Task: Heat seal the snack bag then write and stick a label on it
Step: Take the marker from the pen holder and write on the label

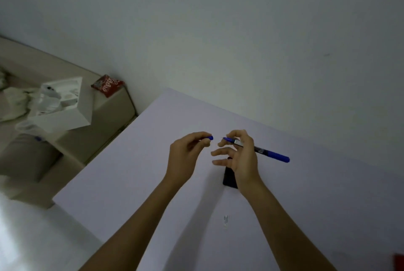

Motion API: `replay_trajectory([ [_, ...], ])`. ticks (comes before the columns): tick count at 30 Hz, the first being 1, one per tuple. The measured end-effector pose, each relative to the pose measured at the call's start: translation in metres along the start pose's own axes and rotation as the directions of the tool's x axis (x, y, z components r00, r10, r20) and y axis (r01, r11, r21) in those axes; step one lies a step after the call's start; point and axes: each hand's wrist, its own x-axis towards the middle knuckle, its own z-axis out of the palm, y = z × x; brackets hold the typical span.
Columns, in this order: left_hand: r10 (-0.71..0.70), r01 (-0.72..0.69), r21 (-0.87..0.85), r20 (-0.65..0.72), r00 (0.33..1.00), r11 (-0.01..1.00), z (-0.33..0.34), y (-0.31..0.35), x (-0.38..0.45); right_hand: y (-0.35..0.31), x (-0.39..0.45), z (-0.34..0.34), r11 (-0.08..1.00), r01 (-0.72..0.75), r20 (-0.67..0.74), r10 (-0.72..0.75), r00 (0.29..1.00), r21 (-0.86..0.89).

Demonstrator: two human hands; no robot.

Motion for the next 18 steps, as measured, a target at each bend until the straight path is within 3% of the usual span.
replay_trajectory([
  [6,0.017,-0.014,-0.087,0.038,0.999,0.996,0.006,0.017,-0.004,-0.014,-0.002,0.001,0.997,0.039,-0.026,-0.041,0.999,-0.064],
  [18,0.073,-0.066,-0.095,0.074,0.995,0.993,0.023,0.034,-0.004,-0.033,-0.007,-0.010,0.981,0.101,-0.051,-0.111,0.993,-0.163],
])
